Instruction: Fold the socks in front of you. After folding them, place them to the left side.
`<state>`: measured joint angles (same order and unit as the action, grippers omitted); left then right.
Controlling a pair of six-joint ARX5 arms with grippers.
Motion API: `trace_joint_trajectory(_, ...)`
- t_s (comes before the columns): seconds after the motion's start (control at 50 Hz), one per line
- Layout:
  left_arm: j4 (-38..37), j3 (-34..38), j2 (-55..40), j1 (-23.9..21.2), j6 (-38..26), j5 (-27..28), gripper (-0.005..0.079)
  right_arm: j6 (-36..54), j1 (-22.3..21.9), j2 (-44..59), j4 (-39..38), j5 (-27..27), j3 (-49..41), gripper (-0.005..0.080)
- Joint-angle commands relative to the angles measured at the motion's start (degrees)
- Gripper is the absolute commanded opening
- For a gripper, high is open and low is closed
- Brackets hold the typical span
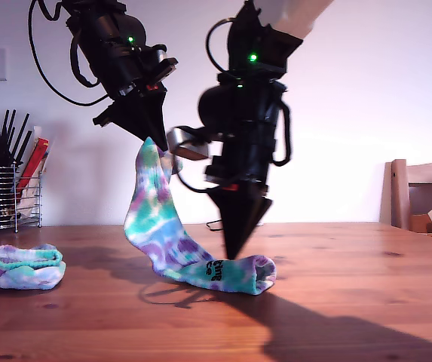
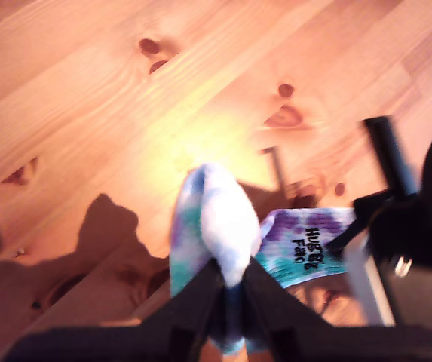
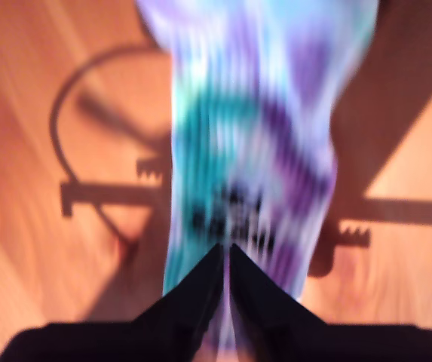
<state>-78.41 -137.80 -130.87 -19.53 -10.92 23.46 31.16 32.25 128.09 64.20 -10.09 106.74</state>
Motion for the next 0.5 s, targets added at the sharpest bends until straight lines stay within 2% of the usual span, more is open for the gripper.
trace_joint_trajectory(0.0, 0.2, -0.3, 0.9, -0.2, 0.0, 0.0, -0.0019, -0.4, -1.3, -0.4, -0.2, -0.1, -1.2, -0.0013)
trace_joint_trajectory(0.48, 0.3, -0.3, 0.9, 0.6, 0.0, -2.4, -0.0019, -0.7, -2.3, -0.4, -5.8, -3.3, -5.9, -0.0013)
